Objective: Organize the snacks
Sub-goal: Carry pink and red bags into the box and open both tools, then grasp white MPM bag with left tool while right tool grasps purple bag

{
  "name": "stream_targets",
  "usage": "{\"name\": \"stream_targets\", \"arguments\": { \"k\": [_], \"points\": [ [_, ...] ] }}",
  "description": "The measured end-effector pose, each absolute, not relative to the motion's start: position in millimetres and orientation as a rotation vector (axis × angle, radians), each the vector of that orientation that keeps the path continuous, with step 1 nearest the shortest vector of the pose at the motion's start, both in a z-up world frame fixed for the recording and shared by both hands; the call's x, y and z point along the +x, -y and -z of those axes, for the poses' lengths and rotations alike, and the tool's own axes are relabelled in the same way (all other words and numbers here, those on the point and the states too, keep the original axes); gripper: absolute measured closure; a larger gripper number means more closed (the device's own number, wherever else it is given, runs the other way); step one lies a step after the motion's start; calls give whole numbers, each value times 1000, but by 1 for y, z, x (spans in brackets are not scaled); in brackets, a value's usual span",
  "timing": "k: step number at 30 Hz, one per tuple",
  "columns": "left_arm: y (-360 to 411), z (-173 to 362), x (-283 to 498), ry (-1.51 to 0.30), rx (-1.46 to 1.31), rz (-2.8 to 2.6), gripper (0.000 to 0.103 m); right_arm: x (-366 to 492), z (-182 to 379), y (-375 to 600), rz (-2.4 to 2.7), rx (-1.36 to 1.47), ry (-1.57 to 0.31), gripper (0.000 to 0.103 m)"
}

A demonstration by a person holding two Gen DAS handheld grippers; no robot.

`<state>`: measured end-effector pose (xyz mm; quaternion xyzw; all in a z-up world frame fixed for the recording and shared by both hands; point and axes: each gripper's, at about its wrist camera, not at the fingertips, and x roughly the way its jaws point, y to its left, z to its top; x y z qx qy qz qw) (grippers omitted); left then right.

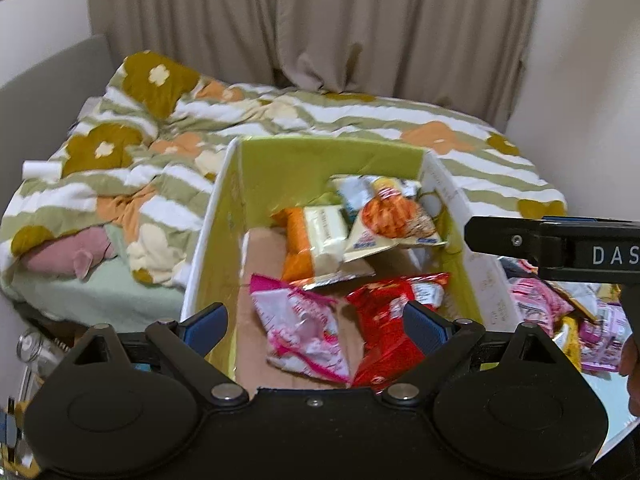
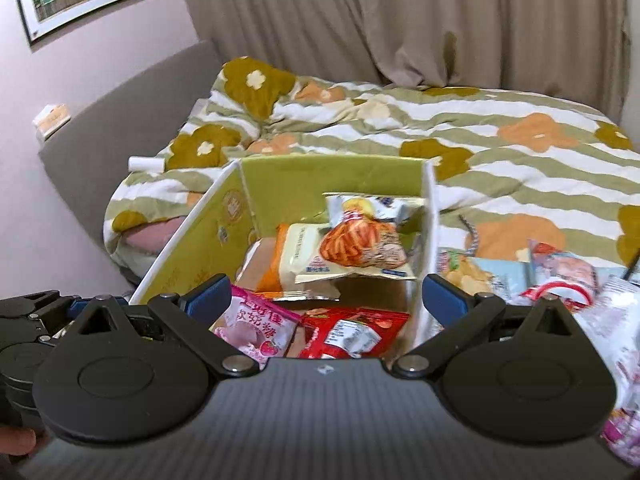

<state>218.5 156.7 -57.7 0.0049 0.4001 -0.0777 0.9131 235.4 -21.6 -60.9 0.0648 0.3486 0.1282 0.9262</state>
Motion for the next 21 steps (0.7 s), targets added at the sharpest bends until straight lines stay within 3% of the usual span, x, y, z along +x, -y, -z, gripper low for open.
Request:
{"name": "stream_targets", "arguments": {
  "k": [21],
  "points": [
    [-28,24,229,-680,130,503,6,145,43,172,151,255,-645,0]
  ]
}}
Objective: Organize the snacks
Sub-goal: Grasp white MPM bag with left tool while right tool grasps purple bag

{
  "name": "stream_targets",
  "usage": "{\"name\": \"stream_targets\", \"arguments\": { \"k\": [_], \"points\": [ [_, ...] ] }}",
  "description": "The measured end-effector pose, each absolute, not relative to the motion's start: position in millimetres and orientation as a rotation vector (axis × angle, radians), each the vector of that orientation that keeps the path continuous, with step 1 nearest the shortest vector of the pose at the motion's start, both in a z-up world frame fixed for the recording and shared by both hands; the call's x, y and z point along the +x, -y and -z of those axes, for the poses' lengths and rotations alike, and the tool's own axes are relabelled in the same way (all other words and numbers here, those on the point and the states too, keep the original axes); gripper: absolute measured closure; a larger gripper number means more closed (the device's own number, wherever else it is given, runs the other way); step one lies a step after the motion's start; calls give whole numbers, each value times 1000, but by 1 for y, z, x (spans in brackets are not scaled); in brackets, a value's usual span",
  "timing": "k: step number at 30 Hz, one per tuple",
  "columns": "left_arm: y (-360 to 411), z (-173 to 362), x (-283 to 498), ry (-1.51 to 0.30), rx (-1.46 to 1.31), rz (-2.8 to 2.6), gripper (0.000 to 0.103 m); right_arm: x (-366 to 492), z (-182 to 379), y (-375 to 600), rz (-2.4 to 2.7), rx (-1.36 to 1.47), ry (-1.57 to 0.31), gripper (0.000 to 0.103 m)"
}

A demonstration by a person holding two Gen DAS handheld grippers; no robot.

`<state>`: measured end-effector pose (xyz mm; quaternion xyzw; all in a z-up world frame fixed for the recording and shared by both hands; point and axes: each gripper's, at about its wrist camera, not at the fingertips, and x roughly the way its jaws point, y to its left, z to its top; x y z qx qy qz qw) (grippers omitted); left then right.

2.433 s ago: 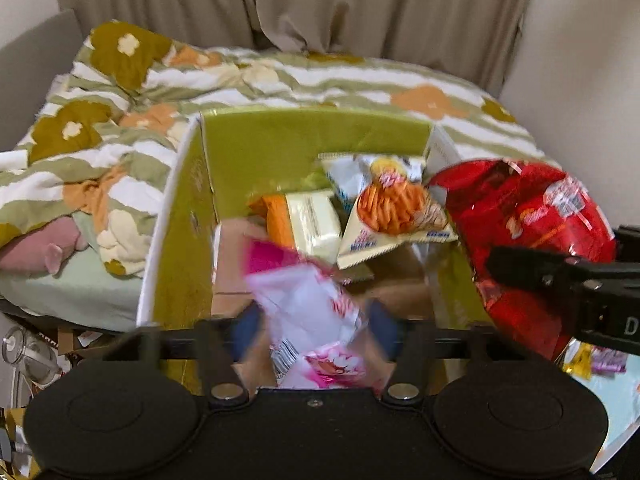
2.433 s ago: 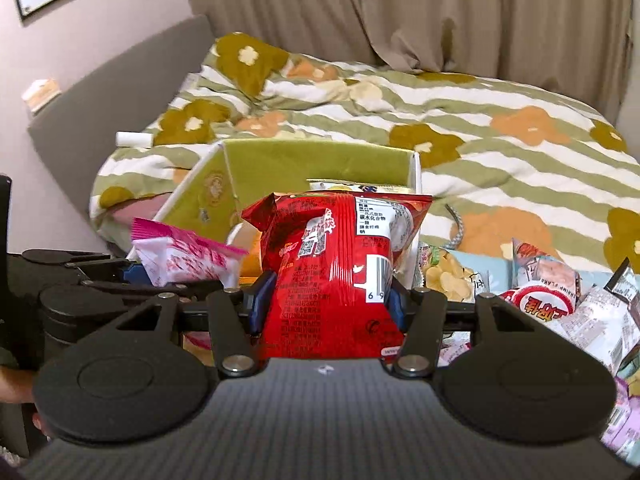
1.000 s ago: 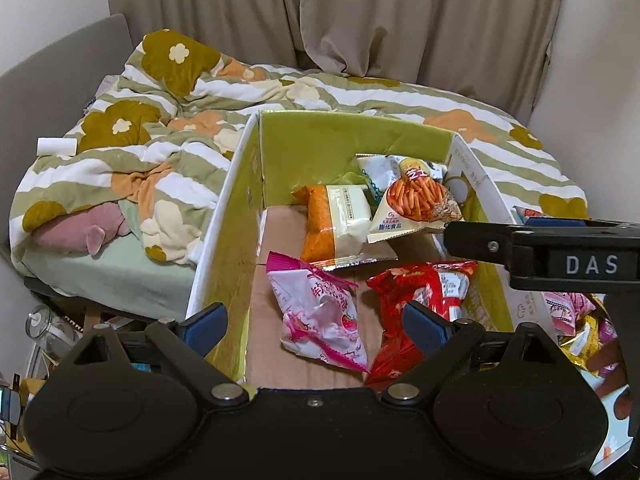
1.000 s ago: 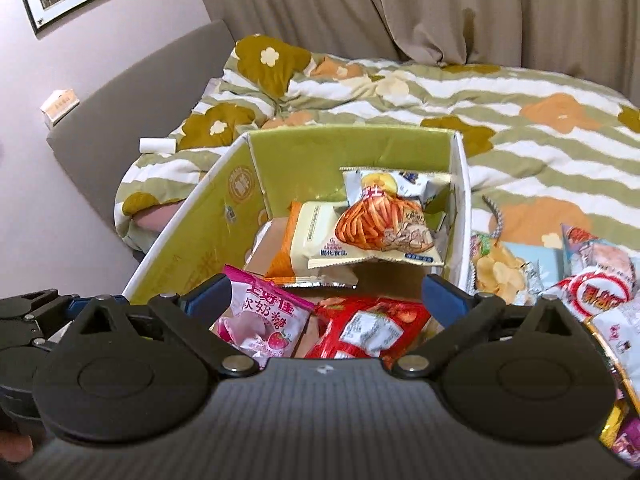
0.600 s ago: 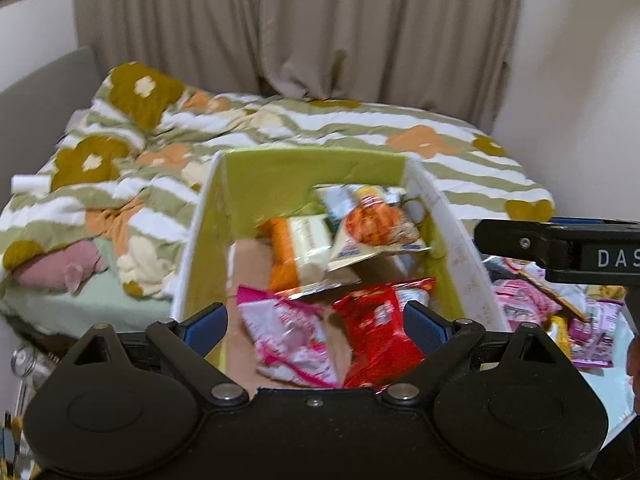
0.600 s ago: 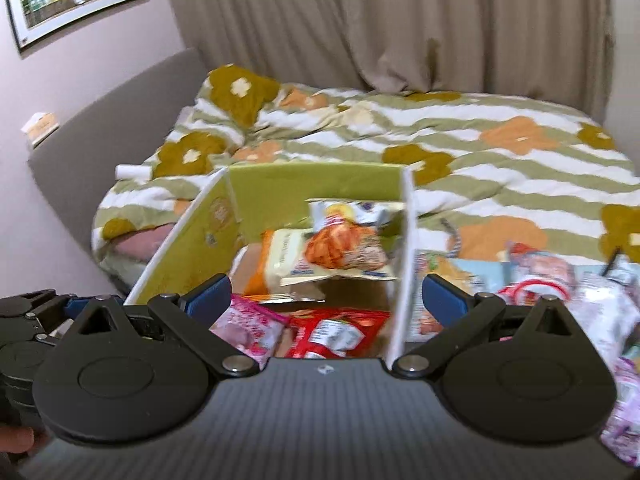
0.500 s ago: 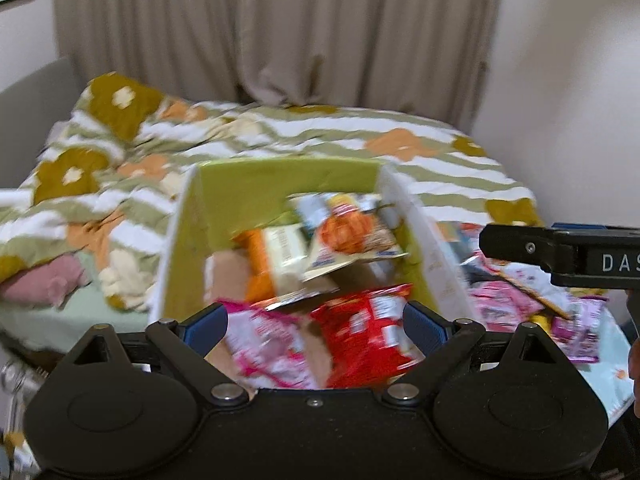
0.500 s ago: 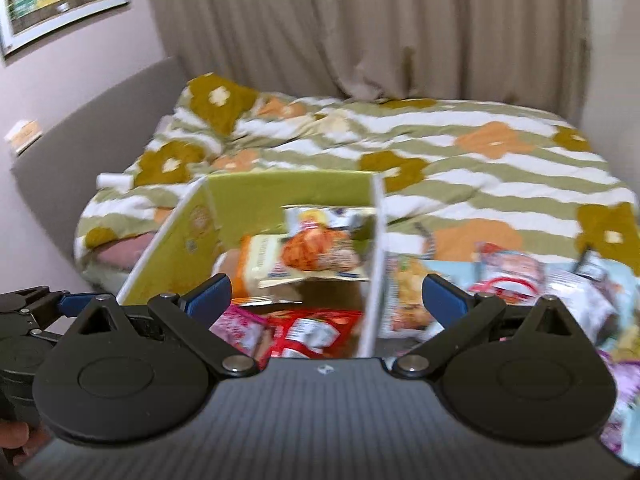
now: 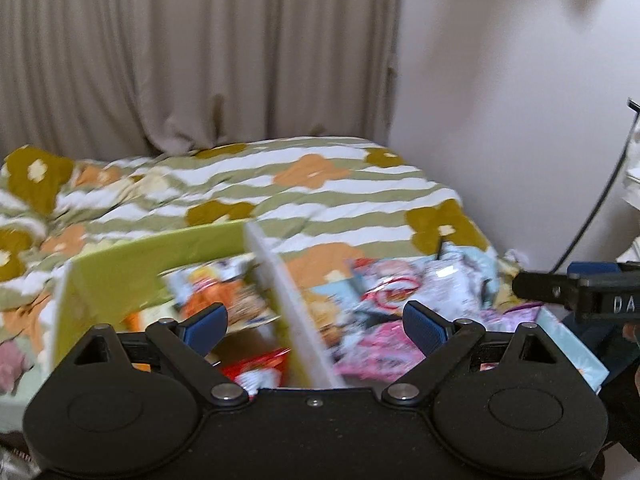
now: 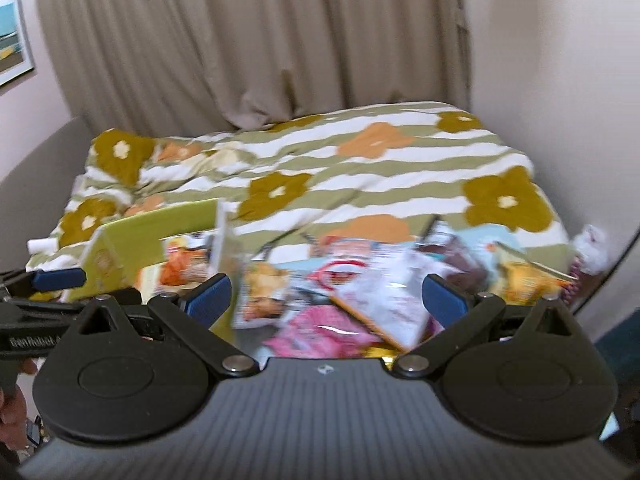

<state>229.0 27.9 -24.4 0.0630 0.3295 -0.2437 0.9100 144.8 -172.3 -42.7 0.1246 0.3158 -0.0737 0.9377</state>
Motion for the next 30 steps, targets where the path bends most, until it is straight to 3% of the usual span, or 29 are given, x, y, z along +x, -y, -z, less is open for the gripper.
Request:
{"name": "stream_targets", "arguments": {
  "k": [17,30],
  "points": [
    [140,75,276,-804,334,732,7,129,127,289,262,389,-796,0],
    [199,128,301,-938,486,776,7,151,177,303,200,435,-884,0]
  ]
}}
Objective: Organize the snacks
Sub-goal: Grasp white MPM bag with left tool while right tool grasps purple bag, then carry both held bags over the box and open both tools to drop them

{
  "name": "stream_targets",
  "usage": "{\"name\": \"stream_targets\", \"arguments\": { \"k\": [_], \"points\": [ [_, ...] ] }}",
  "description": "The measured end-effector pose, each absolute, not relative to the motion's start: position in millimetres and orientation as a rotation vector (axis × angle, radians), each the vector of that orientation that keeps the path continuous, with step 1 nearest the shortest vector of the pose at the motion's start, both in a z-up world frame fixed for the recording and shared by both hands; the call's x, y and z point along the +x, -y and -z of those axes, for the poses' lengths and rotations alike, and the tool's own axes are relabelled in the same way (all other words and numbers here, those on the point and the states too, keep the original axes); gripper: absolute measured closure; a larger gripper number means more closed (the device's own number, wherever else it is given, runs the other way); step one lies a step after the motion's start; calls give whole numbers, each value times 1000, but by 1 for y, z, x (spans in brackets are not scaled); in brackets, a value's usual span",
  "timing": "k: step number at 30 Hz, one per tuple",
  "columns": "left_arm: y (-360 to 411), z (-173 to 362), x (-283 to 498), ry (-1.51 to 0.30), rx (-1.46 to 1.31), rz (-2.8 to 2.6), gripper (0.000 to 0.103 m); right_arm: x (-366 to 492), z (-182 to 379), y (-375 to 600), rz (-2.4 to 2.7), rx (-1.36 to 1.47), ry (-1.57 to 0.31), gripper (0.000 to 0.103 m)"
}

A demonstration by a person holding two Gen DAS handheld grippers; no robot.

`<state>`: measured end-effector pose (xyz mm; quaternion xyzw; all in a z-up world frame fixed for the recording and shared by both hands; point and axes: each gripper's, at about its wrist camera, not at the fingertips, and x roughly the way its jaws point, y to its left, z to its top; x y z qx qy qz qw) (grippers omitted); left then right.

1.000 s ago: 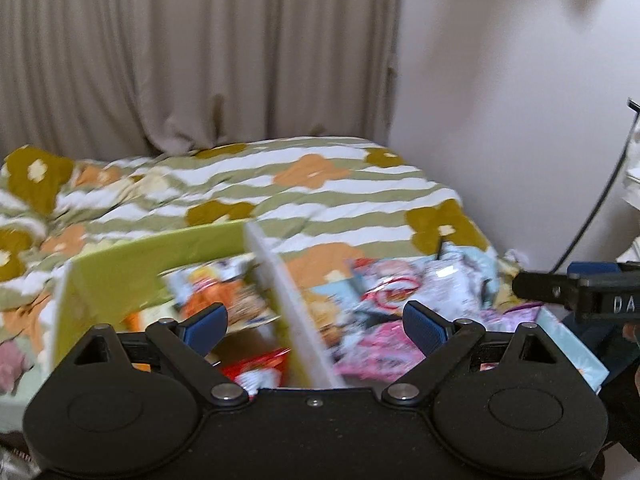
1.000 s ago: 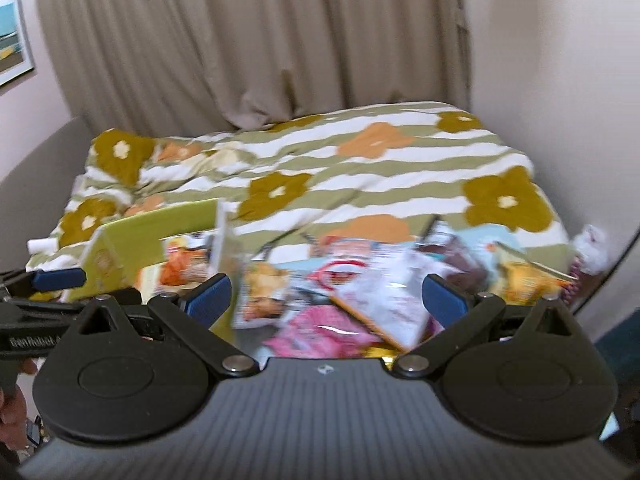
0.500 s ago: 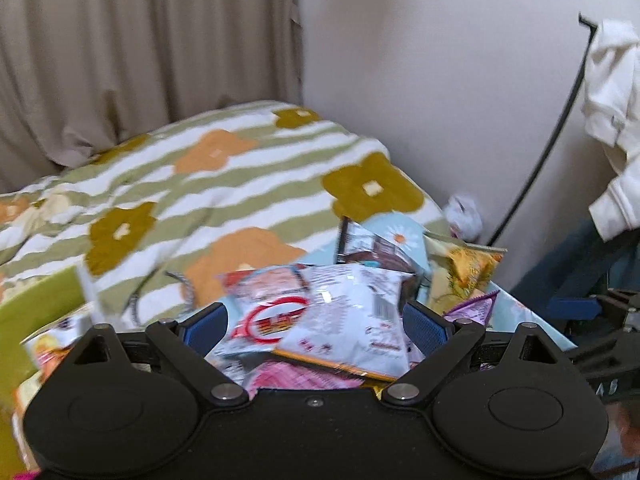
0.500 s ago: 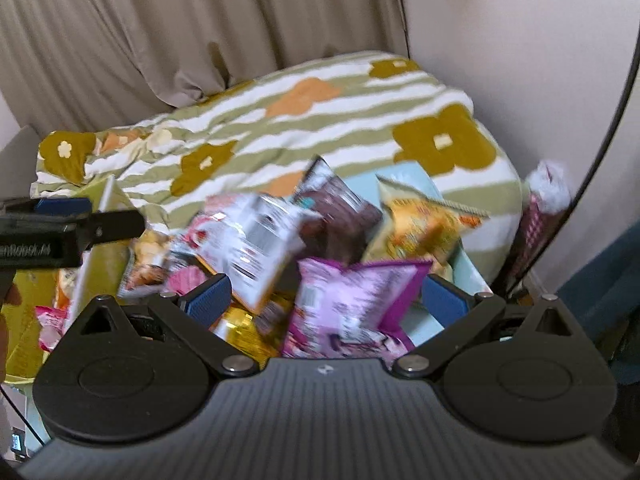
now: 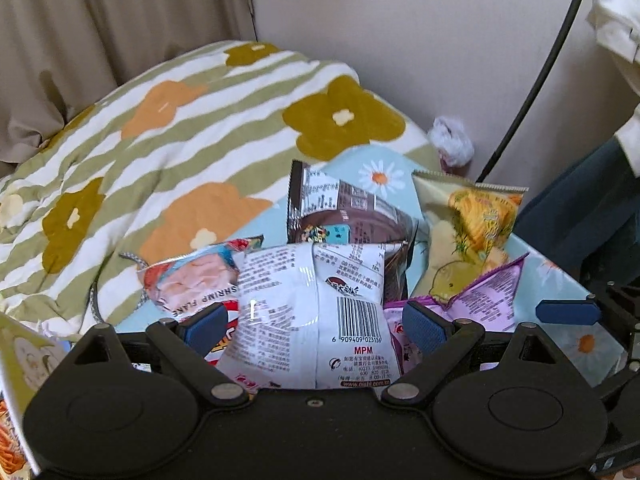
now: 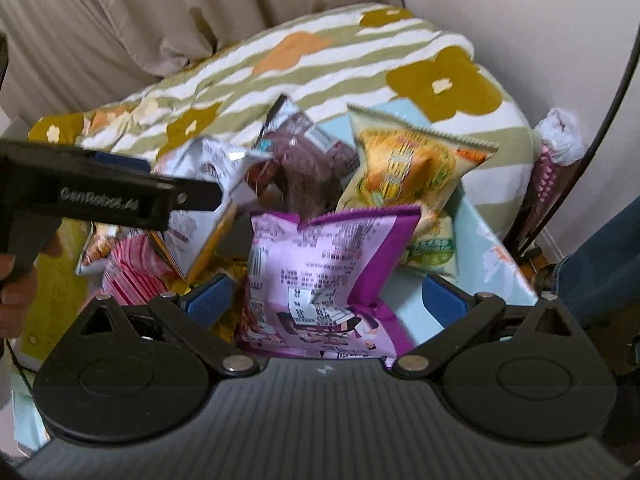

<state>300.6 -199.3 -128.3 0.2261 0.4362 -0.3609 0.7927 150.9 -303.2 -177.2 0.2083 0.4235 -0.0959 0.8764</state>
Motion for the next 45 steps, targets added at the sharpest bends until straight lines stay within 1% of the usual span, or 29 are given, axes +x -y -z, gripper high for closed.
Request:
{"name": "stream_targets", "arguments": {
  "k": [6,8,9,10,14,34,35,36,39,45],
  "points": [
    [206,142,303,-975,533,758,10,162,192,302,163,443,-918,0],
    [205,147,304,-1000,523,755,13,164,195,303,155,449,-924,0],
    [204,149,304,-1012,521,751,19,165,197,304,154,452,-927,0],
    [204,151,304,-1021,520,750,22,166,198,304,153,454,-929,0],
    [202,153,299,-1029,526,742,28,169,201,306,147,465,-933,0],
    [180,130,272,-946,462,659,29,170,207,300,94,344,-952,0],
    [178,129,270,-943,455,653,29,170,206,300,85,344,-952,3],
    [176,127,269,-942,450,648,29,170,205,300,75,339,-949,9],
    [171,123,265,-932,430,629,29,170,202,296,57,299,-948,16],
    [157,109,254,-904,381,589,29,162,193,297,58,272,-935,17]
  ]
}}
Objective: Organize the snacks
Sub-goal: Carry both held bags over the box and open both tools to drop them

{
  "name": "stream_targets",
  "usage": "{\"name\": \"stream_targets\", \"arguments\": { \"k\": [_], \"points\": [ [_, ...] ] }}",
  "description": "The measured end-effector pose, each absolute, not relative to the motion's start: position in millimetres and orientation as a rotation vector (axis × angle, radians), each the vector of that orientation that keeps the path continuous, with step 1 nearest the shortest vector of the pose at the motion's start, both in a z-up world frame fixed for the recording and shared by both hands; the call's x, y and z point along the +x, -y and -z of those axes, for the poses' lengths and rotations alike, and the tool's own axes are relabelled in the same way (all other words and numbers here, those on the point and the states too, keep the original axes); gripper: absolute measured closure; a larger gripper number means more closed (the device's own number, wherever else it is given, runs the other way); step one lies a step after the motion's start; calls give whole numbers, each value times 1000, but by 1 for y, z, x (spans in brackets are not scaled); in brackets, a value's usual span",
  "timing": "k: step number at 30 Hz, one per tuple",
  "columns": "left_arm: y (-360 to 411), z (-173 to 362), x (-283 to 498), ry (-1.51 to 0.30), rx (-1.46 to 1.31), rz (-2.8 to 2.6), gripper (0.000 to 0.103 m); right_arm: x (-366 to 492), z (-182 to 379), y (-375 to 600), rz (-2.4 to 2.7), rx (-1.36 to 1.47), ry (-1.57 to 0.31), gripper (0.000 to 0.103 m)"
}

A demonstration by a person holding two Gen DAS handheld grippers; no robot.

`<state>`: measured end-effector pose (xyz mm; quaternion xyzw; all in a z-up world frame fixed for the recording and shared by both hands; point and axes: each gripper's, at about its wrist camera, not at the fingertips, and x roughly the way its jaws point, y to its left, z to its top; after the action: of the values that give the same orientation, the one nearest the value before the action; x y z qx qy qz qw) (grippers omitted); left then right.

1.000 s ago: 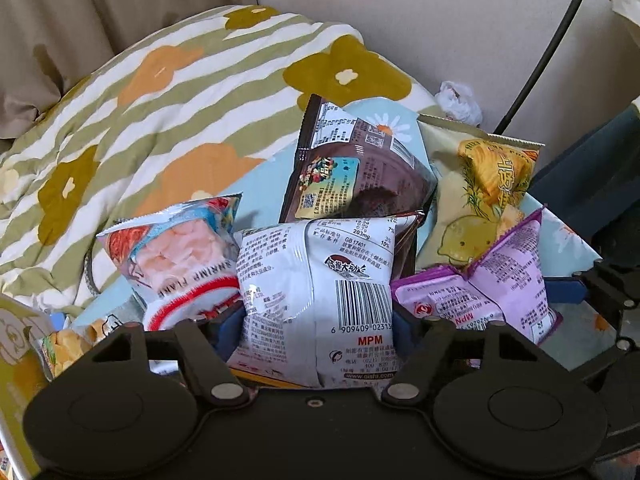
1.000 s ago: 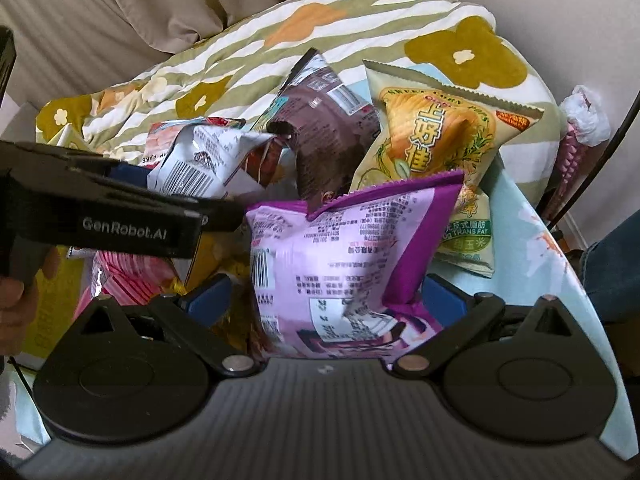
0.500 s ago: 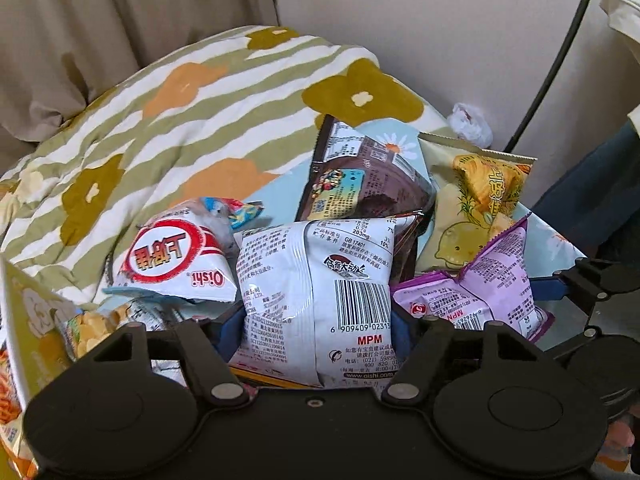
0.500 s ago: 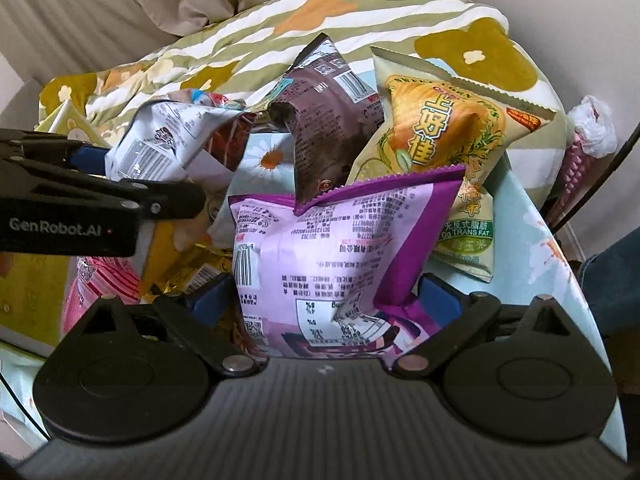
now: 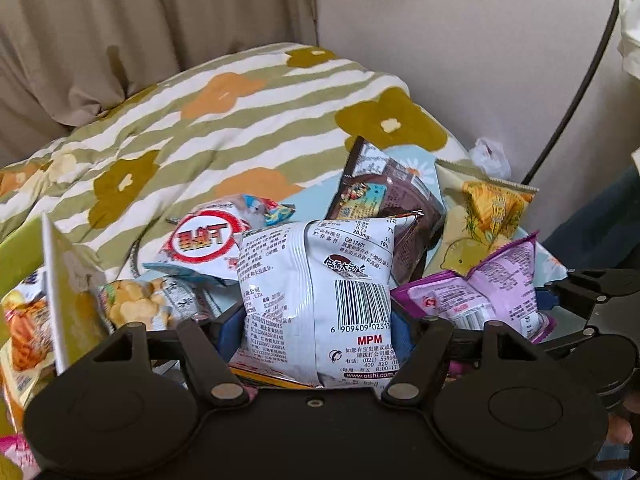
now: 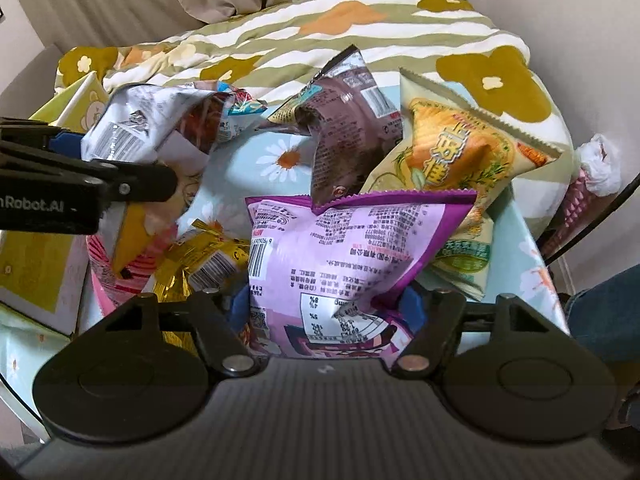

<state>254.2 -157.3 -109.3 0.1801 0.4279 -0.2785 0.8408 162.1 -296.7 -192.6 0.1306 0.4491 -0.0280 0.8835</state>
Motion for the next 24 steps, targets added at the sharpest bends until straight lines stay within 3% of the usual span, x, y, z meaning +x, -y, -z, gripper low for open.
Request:
{"name": "stream_targets", "arguments": {
  "k": [13,24],
  "points": [
    [96,52,236,-789,219,398,29,170,119,283,-52,166,-835,17],
    [-4,11,234,-703,119,158,29,219,59,192,-296,105,-726,17]
  ]
}}
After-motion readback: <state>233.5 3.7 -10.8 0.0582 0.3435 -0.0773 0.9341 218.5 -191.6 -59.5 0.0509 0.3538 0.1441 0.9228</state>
